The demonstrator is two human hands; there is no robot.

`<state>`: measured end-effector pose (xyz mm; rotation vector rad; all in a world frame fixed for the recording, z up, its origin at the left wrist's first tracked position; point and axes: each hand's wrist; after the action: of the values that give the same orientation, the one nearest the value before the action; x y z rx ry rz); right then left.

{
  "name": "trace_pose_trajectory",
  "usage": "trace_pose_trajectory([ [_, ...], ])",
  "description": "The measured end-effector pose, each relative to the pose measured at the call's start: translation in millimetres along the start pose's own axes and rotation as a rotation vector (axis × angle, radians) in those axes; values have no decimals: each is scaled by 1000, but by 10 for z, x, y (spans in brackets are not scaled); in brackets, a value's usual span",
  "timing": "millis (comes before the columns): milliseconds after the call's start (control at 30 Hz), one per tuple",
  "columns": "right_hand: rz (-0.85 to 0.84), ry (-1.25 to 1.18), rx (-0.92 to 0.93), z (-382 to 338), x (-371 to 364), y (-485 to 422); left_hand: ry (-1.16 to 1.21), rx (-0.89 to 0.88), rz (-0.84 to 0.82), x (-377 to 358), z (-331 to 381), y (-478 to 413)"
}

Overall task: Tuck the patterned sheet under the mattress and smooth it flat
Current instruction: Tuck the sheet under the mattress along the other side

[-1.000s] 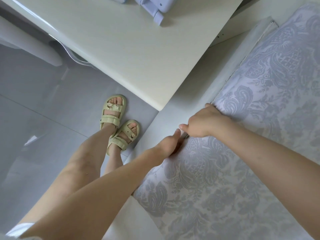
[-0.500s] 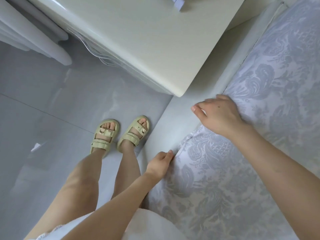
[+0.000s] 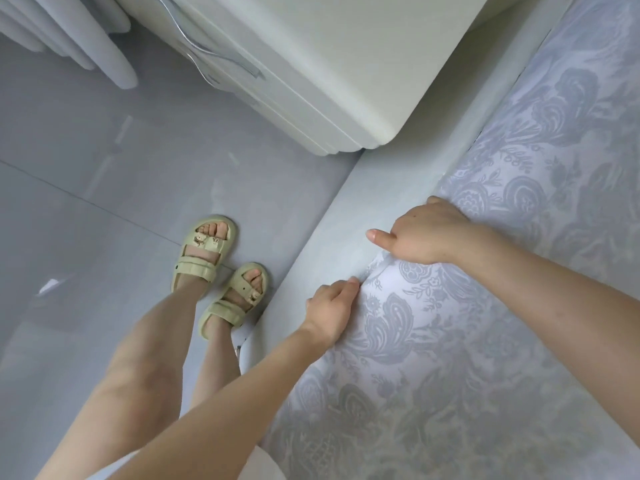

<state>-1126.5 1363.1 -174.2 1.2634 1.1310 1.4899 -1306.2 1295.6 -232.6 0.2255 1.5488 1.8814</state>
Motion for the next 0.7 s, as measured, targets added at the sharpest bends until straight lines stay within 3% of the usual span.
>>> trace_pose_trajectory([
  [167, -71, 84, 17, -72, 2, 31, -46, -12, 1, -75, 42, 41],
  [333, -55, 97, 53, -24, -90, 139, -7, 135, -307, -257, 36, 90],
  [500, -25, 140, -7, -70, -152, -80, -75, 232, -384, -239, 225, -94],
  [567, -2, 137, -10, -69, -177, -108, -65, 191, -331, -102, 280, -80],
  [667, -17, 100, -22, -67, -133, -119, -75, -19, 1, 67, 194, 44],
  [700, -34, 93, -30, -73, -118, -124, -55, -76, 26, 87, 146, 78],
])
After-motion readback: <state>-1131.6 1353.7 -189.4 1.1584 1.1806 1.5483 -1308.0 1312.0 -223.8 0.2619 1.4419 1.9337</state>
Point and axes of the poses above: each hand's wrist, its own y-axis away from the middle knuckle, its own x-axis out of the back of the hand, z = x × y, and after that the axes turned 7 degrees about y, right-handed
